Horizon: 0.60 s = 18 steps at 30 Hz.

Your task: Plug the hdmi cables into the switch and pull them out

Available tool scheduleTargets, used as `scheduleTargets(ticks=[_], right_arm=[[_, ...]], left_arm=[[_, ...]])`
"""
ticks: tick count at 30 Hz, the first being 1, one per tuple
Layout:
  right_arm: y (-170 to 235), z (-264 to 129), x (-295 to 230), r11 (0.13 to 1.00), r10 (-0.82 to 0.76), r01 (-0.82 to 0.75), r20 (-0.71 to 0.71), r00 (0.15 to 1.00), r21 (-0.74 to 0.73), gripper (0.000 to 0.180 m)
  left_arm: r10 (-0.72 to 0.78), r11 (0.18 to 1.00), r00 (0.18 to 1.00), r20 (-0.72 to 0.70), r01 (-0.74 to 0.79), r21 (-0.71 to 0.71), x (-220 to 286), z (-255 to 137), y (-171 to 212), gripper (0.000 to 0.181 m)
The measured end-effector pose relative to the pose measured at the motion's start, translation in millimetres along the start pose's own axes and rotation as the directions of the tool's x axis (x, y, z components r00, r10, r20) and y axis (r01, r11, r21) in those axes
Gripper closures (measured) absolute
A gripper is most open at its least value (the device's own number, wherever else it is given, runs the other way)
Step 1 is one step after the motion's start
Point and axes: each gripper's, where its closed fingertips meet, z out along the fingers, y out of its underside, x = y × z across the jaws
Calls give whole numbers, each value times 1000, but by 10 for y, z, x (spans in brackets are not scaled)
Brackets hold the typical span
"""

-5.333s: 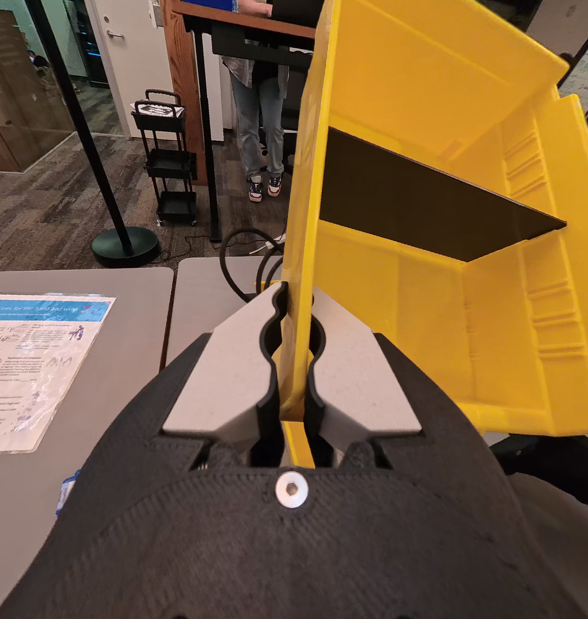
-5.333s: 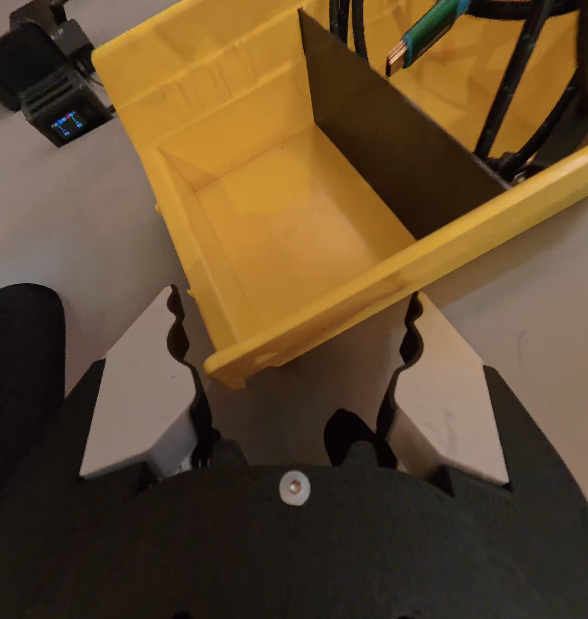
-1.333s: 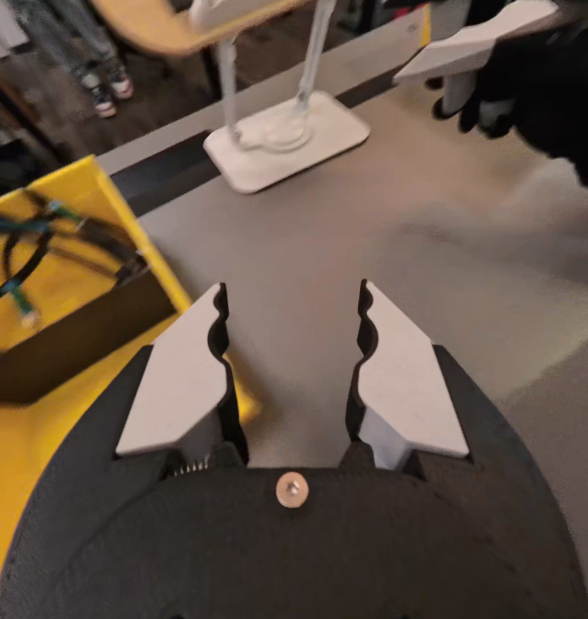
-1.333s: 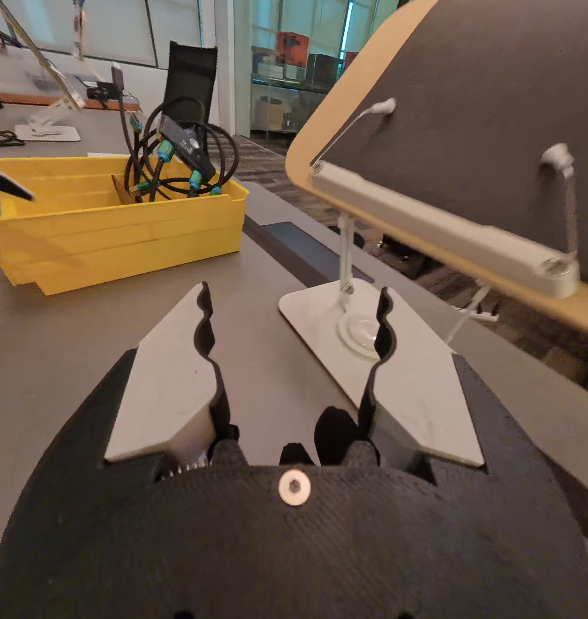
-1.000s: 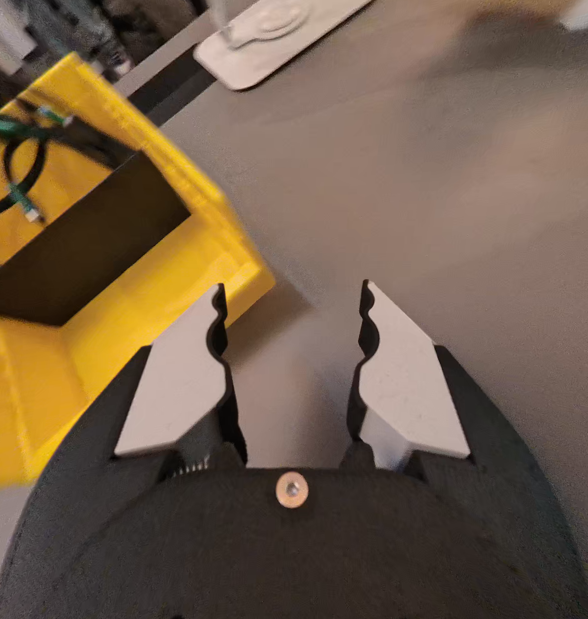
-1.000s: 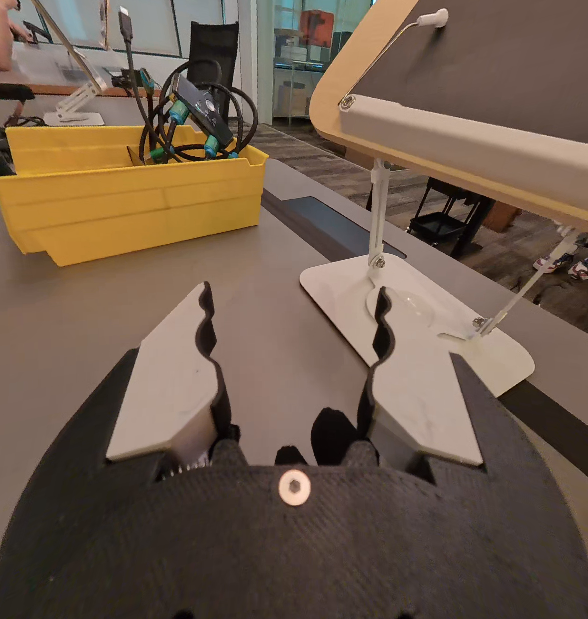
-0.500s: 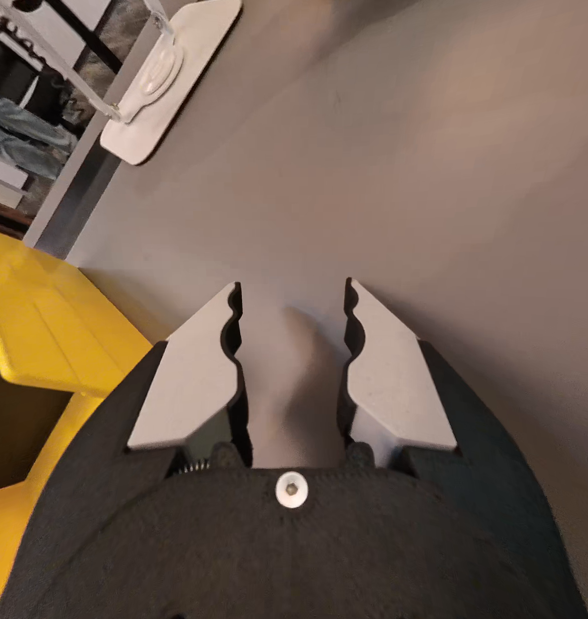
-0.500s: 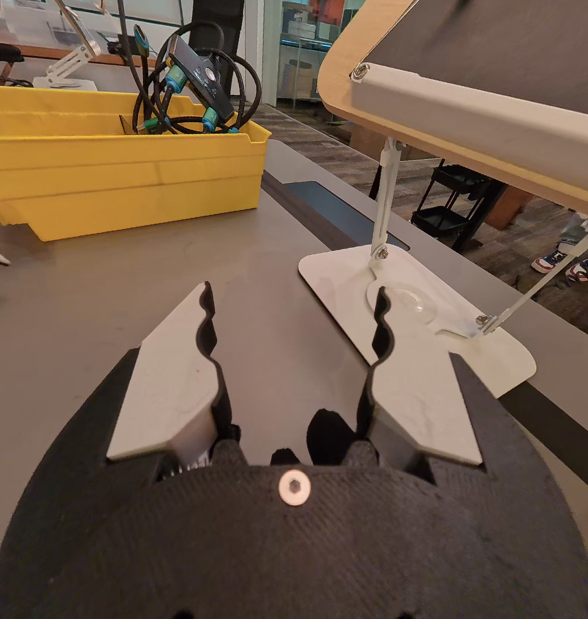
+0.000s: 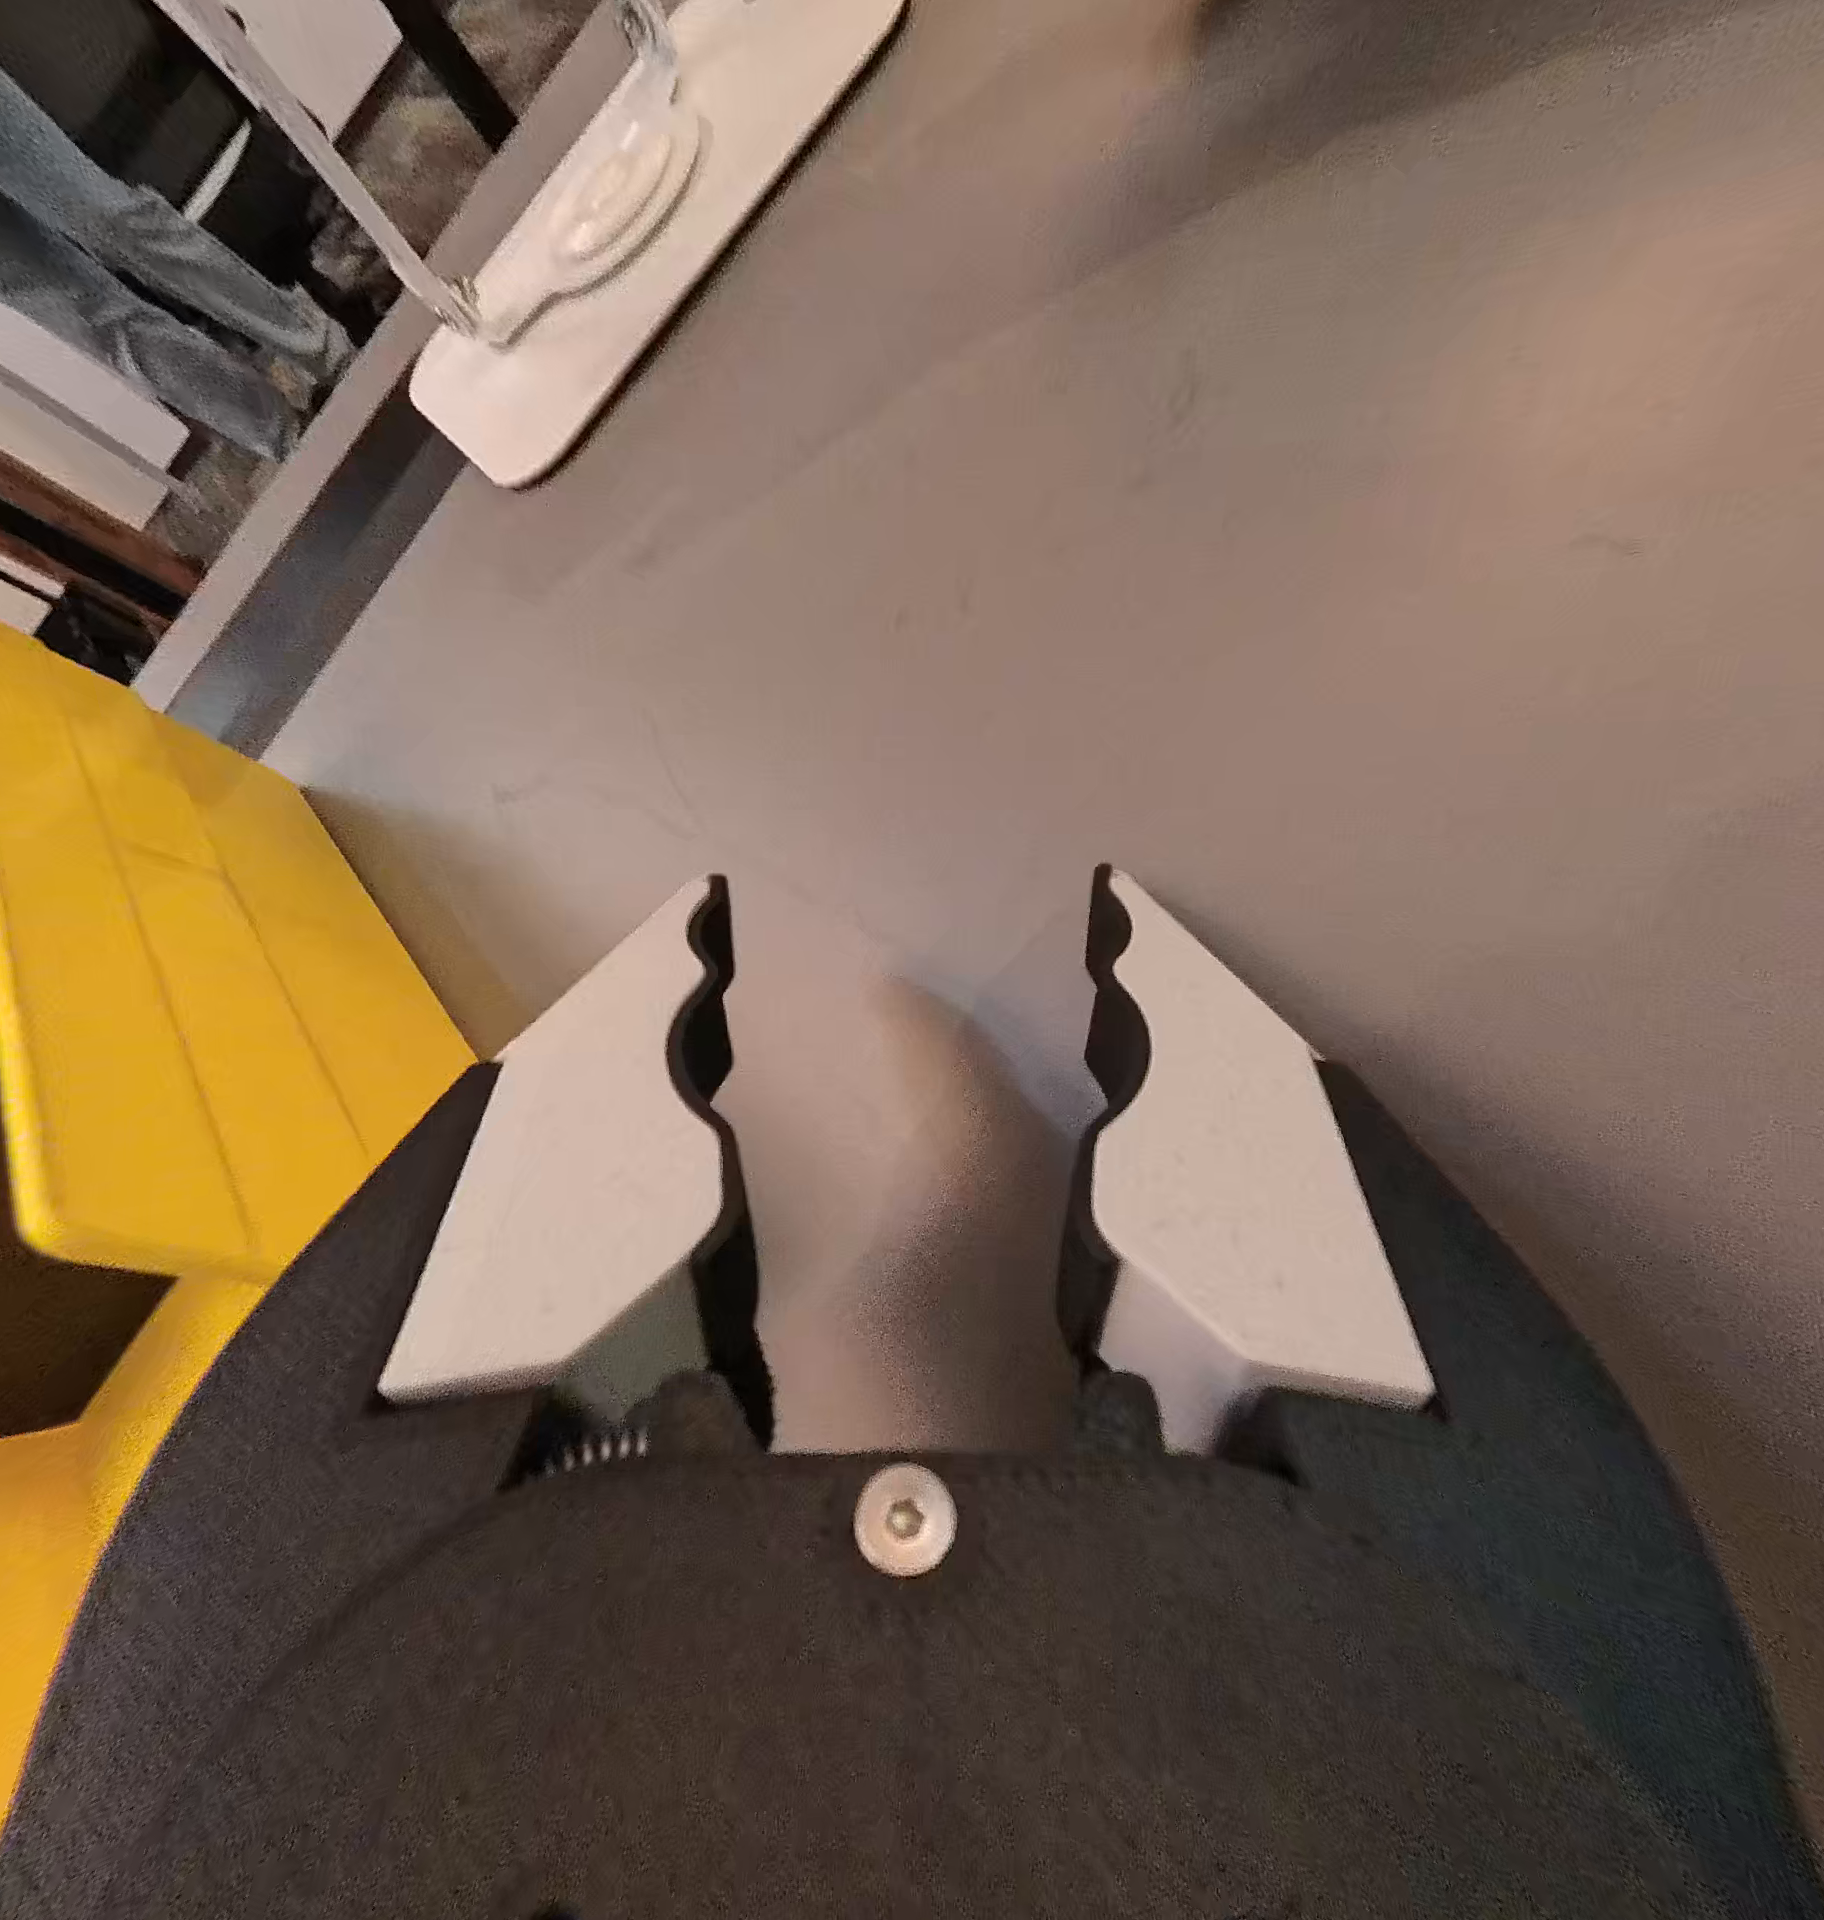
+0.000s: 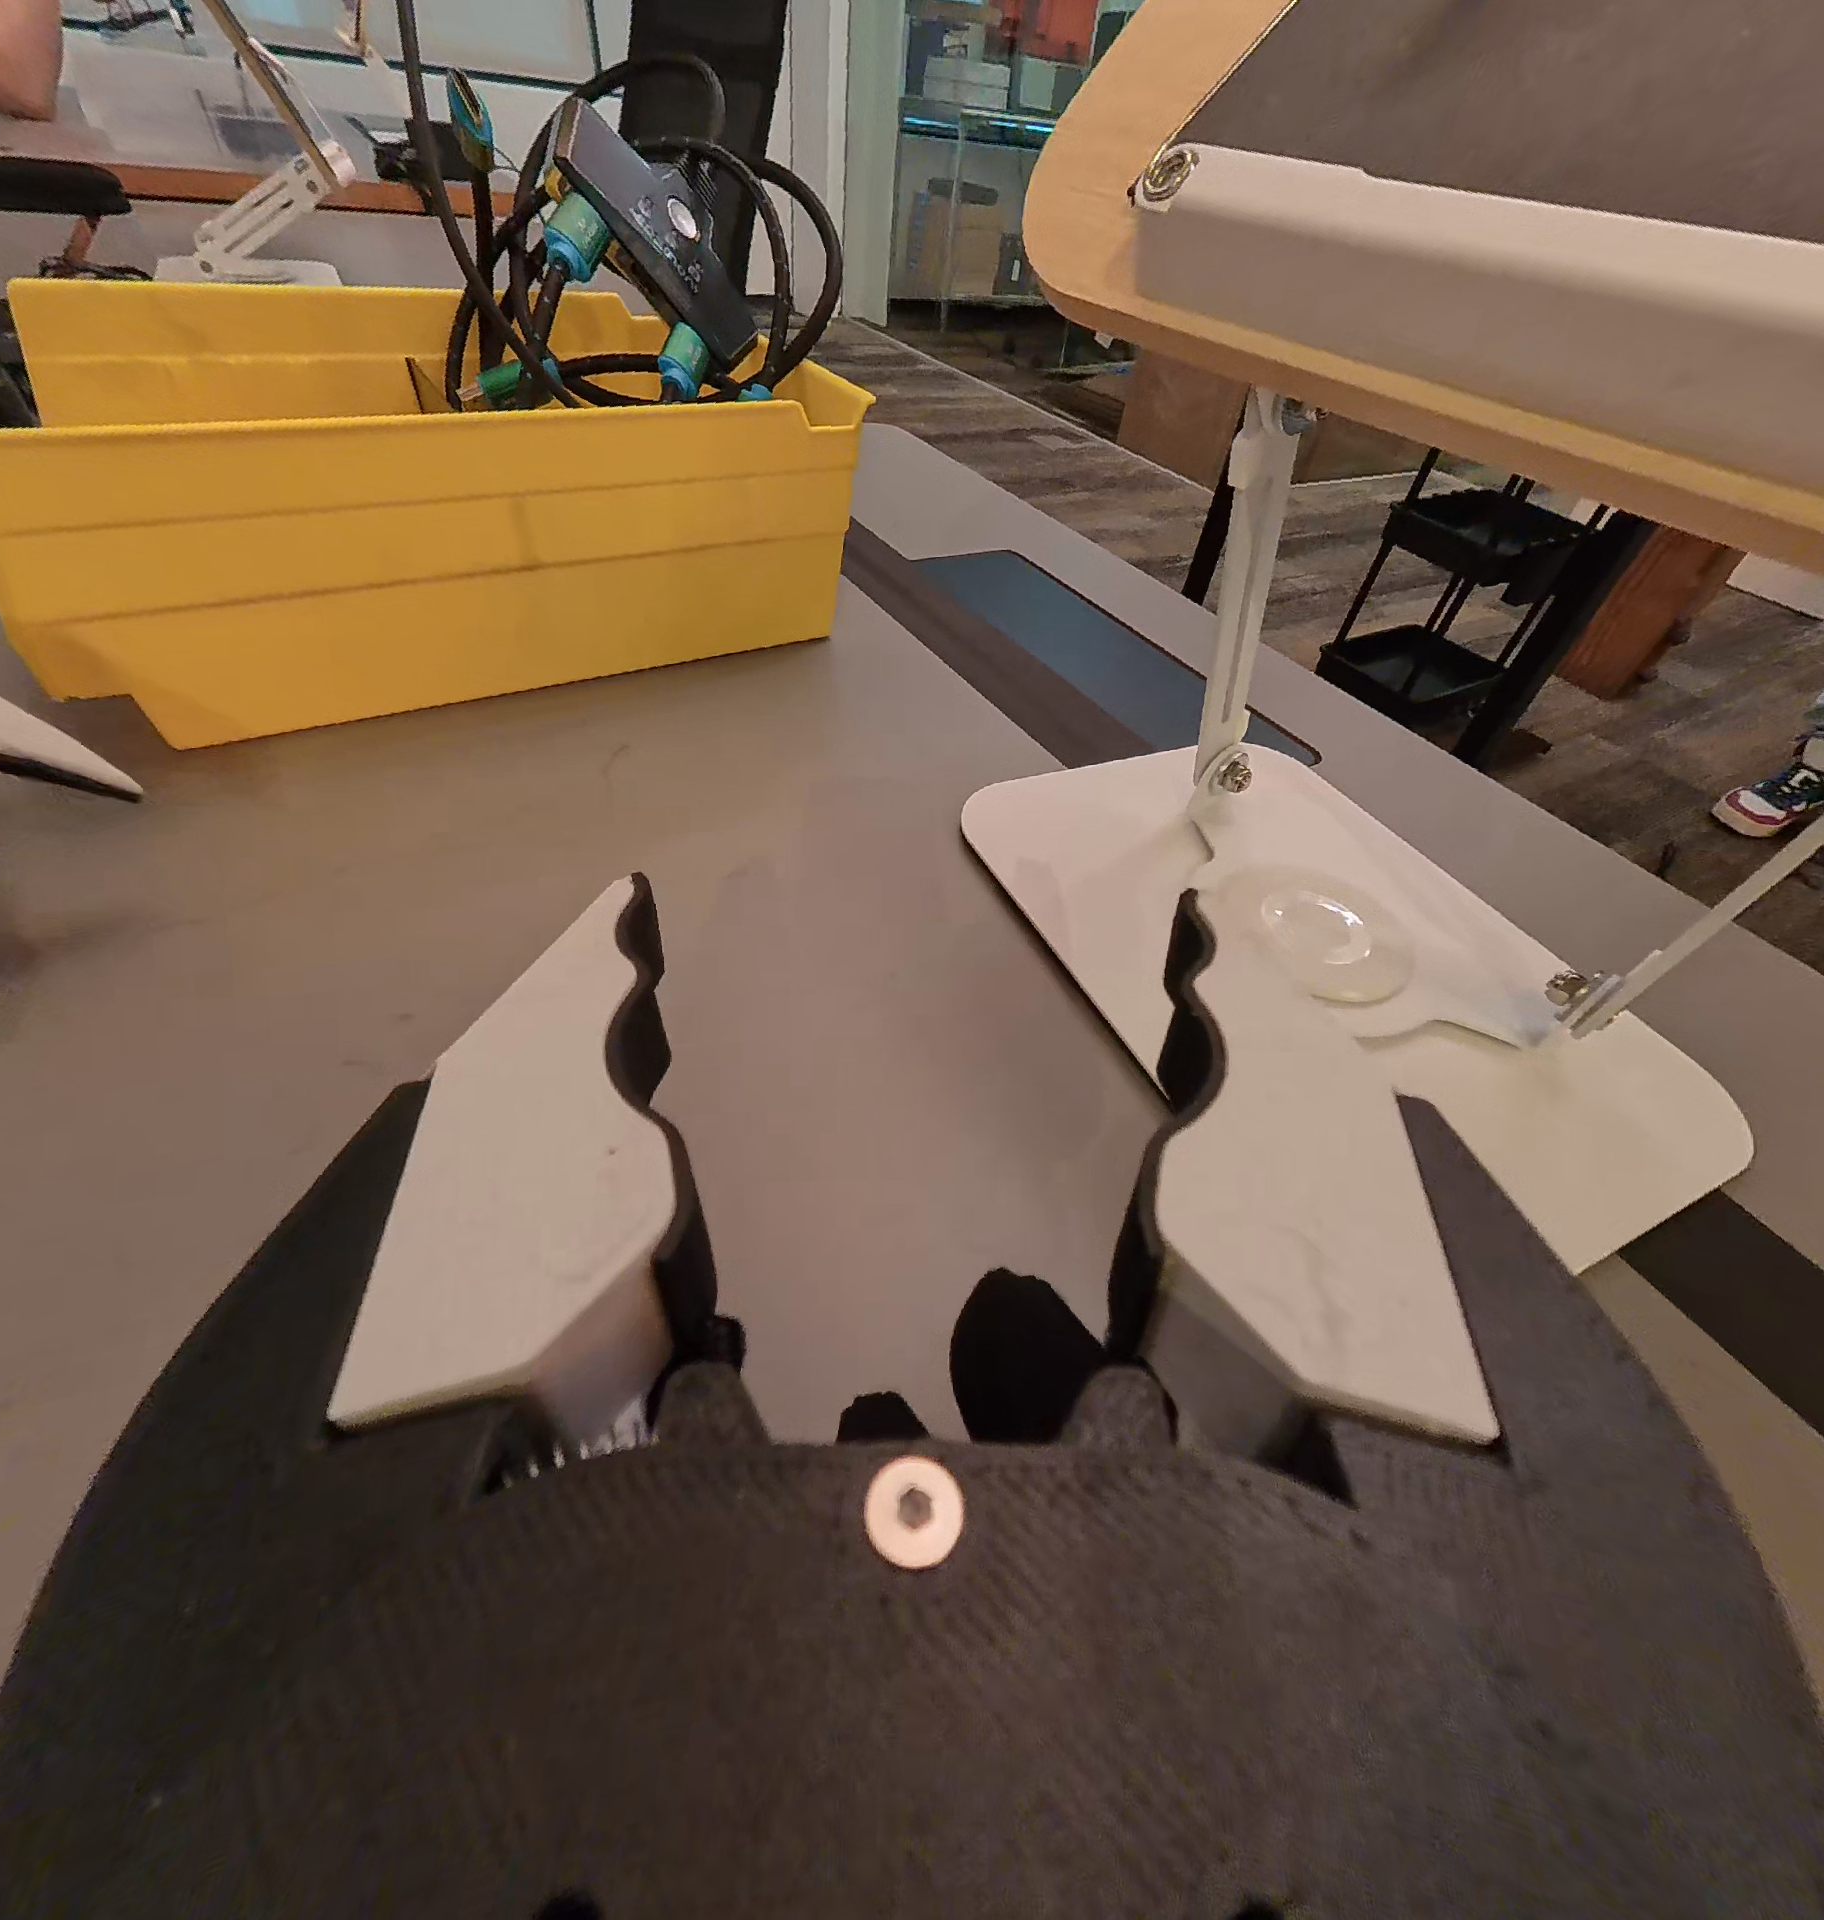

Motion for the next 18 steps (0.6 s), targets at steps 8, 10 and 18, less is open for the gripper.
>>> scheduleTargets(ticks=[8, 10, 18], right_arm=[[29, -1, 7, 999, 40, -40, 13, 999, 5, 84], [41, 10, -14, 999, 32, -32, 17, 999, -3, 84], [45, 11, -14, 999, 41, -41, 22, 999, -2, 83]], left_arm=[[9, 988, 984, 175, -36, 152, -686, -531, -589, 122], [-2, 983, 959, 284, -50, 176, -1137, -782, -749, 124], [240, 970, 874, 423, -228, -79, -2681, -1279, -918, 135]])
